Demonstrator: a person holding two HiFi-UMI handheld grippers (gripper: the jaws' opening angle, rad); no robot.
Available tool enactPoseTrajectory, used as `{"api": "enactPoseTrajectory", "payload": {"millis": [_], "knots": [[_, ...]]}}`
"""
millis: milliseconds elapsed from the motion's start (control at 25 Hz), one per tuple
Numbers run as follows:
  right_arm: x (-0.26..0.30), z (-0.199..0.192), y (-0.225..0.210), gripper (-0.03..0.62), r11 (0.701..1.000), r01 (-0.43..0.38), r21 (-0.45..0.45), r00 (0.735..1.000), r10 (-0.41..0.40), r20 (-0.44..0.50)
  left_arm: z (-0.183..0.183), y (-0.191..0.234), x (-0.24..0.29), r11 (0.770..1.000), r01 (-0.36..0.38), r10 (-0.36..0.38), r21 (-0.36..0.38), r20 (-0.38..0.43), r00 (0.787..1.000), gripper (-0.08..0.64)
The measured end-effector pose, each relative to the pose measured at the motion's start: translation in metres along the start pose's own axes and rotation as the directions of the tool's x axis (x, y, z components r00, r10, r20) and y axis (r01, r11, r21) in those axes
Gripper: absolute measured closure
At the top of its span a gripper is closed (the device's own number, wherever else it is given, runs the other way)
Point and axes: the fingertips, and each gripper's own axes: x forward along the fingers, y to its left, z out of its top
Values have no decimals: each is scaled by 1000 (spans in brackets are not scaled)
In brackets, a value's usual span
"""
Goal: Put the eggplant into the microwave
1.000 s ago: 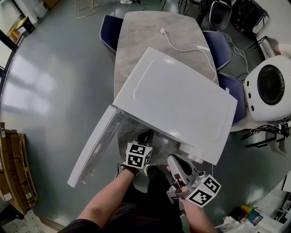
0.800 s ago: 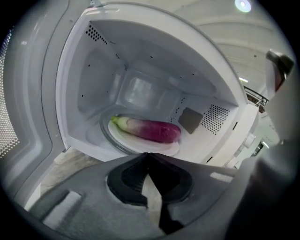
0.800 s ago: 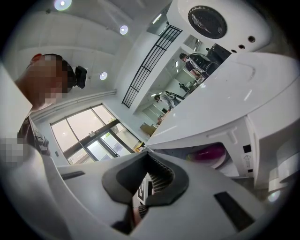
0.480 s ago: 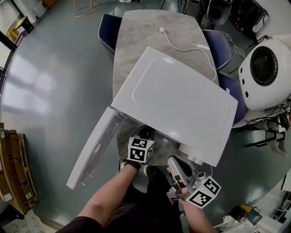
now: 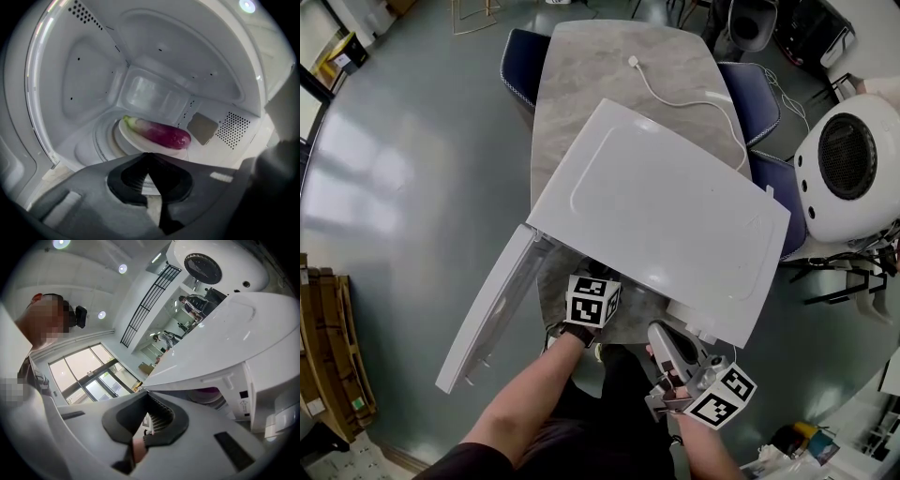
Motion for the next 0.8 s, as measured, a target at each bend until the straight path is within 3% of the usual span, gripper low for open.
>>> {"api": "enactPoseTrajectory", "payload": {"millis": [360,800], "knots": [[5,0,-4,591,997,54,-46,999,-54,7,4,-8,-30,999,23,-23,31,17,1000,551],[5,-2,34,592,983,119,-140,992,-111,58,30,-69,-146,985,144,-150,94,54,987,551]]}}
